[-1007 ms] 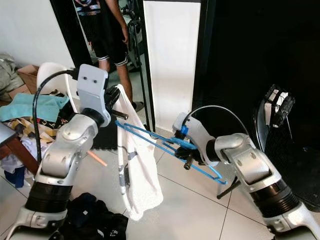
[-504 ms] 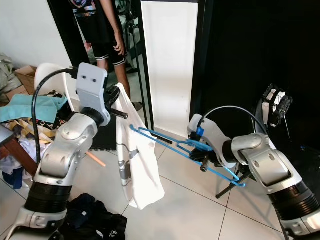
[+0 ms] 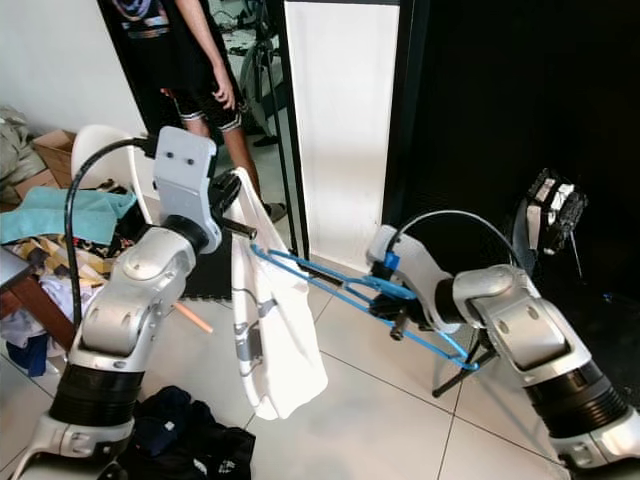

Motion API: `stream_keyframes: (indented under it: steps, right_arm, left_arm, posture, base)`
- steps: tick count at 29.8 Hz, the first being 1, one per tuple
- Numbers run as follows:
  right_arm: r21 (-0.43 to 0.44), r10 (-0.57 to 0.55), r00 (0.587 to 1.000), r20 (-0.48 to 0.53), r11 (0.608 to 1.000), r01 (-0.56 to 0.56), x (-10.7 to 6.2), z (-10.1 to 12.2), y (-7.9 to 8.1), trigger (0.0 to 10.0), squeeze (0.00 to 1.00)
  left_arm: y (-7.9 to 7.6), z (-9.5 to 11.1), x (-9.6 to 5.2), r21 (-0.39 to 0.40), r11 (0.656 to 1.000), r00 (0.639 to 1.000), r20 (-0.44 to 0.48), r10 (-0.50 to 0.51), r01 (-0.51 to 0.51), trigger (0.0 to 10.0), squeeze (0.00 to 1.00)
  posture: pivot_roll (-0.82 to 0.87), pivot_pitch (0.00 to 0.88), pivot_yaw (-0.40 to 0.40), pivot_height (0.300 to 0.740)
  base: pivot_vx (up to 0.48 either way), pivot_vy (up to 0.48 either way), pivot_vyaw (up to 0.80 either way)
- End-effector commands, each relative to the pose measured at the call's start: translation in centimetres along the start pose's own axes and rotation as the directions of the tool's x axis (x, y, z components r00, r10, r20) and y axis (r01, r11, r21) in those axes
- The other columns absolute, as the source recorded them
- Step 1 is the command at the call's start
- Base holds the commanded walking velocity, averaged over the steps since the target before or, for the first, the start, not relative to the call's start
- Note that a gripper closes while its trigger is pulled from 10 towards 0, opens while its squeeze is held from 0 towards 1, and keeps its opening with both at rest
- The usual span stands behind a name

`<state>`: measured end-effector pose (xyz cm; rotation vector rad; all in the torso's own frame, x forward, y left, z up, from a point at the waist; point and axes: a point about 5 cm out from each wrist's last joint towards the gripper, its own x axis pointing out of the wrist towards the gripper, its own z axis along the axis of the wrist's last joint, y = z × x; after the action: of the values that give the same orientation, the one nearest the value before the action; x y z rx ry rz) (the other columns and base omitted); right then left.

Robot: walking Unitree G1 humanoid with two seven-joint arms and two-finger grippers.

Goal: Hang hanger

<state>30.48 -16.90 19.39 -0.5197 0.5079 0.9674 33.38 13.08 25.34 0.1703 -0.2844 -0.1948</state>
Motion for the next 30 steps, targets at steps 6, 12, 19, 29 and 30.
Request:
stream_keyframes:
  steps: [6, 12, 19, 29, 30]
  right_arm:
    - [-0.024, 0.036, 0.999, 0.026, 0.999, -0.036, 0.7, 1.1, 0.8, 10.0, 0.0]
    - [-0.013, 0.041, 0.998, 0.043, 0.999, -0.041, 1.8, 1.7, 1.4, 10.0, 0.0]
    - [0.033, -0.019, 0.999, 0.042, 0.999, 0.018, 2.5, 1.9, 0.9, 10.0, 0.0]
    - [0.115, -0.167, 0.985, -0.035, 0.979, 0.17, 2.6, 0.9, -0.6, 10.0, 0.0]
    - [0.125, -0.193, 0.98, -0.048, 0.972, 0.197, 2.4, 0.8, -1.0, 10.0, 0.0]
  left_arm:
    - [-0.3, 0.7, 0.1, 0.025, 1.0, 1.0, 0.027, -0.006, 0.005, 10.0, 0.0]
    - [-0.4, 0.9, 0.2, 0.024, 1.0, 1.0, 0.031, -0.005, 0.004, 10.0, 0.0]
    - [-0.6, 0.9, 0.1, 0.018, 1.0, 1.0, 0.023, -0.002, 0.001, 10.0, 0.0]
    - [-0.4, 0.5, -0.3, 0.015, 1.0, 1.0, -0.003, 0.018, -0.018, 10.0, 0.0]
    - [-0.3, 0.4, -0.3, 0.015, 1.0, 1.0, -0.004, 0.02, -0.02, 10.0, 0.0]
  posture:
    - [-0.13, 0.0, 0.0, 0.736]
    - [-0.13, 0.0, -0.003, 0.736]
    - [-0.12, 0.0, -0.003, 0.736]
    - [-0.13, 0.0, -0.005, 0.736]
    - [-0.13, 0.0, -0.006, 0.736]
  base:
    - [0.0, 0.0, 0.0]
    - [0.0, 0.0, 0.0]
    - [0.0, 0.0, 0.0]
    - [0.0, 0.0, 0.0]
    - [0.0, 0.0, 0.0]
